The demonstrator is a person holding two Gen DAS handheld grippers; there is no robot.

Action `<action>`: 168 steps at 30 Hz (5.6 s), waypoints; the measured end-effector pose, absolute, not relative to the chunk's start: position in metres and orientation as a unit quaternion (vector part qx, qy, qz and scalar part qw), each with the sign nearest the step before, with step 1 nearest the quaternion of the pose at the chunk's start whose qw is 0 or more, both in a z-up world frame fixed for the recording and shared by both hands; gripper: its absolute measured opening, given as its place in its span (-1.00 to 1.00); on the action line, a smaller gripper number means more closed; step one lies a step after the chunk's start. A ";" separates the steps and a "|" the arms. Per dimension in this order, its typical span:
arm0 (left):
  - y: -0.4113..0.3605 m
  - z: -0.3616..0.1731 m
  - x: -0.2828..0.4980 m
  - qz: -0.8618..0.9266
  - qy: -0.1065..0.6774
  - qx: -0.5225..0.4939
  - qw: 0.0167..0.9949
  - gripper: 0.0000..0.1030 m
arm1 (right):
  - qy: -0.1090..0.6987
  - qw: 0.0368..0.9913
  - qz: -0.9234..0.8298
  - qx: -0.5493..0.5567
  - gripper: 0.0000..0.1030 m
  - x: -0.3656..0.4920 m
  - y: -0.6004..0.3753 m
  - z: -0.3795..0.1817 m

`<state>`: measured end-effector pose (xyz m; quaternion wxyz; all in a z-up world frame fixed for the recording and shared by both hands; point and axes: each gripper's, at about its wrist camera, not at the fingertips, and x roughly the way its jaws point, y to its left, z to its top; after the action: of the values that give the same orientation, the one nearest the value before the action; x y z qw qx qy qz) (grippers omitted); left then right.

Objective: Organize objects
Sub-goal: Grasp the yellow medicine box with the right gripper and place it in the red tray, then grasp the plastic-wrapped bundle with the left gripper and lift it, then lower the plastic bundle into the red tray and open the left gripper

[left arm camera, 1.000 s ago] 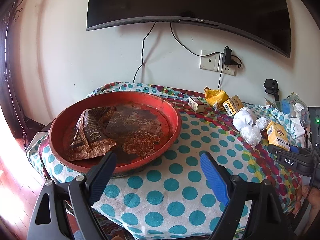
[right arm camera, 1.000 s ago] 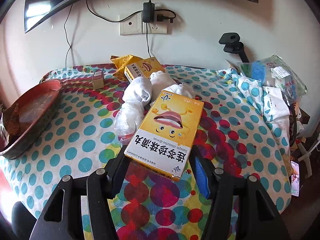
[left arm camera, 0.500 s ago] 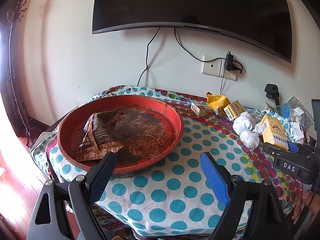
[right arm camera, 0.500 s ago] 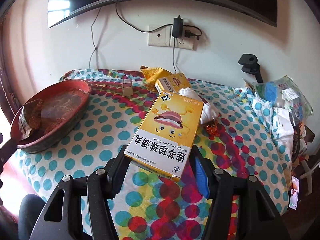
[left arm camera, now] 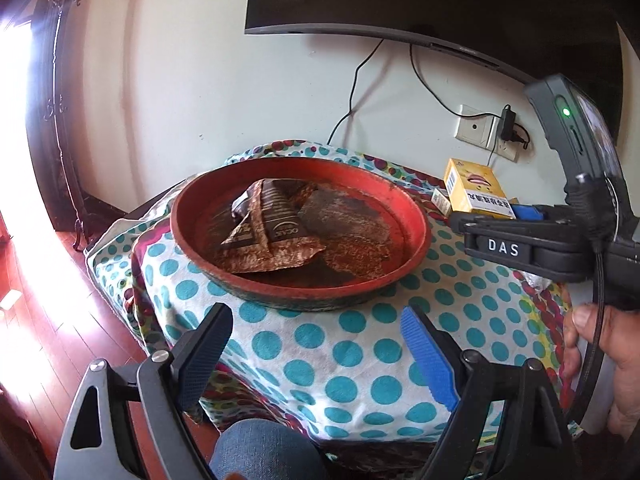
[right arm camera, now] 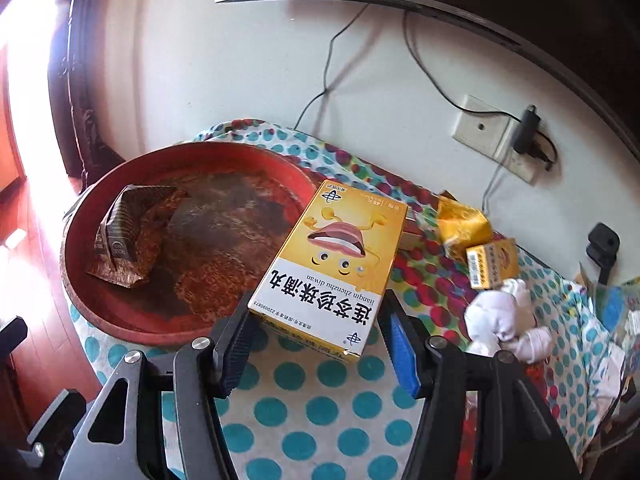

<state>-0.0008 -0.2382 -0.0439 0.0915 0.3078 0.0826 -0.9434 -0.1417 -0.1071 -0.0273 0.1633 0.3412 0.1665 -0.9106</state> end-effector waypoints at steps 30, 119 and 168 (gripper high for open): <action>-0.273 -0.034 0.006 -0.952 0.134 0.258 0.101 0.71 | 0.184 0.198 -0.911 0.312 0.52 -0.161 -0.160 -0.031; -0.113 -0.027 -0.187 -0.930 -0.006 0.363 0.060 -0.44 | -0.077 -0.041 -0.925 0.369 0.79 -0.121 0.197 -0.100; -0.280 -0.048 -0.274 -0.874 0.009 0.439 0.206 -0.36 | -0.030 -0.047 -0.921 0.386 0.84 -0.128 0.183 -0.102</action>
<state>-0.2737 -0.2800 -0.0476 0.2057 0.4394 0.0088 -0.8744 -0.1278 0.1830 -0.1015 -0.0468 0.3856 -0.0303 -0.9210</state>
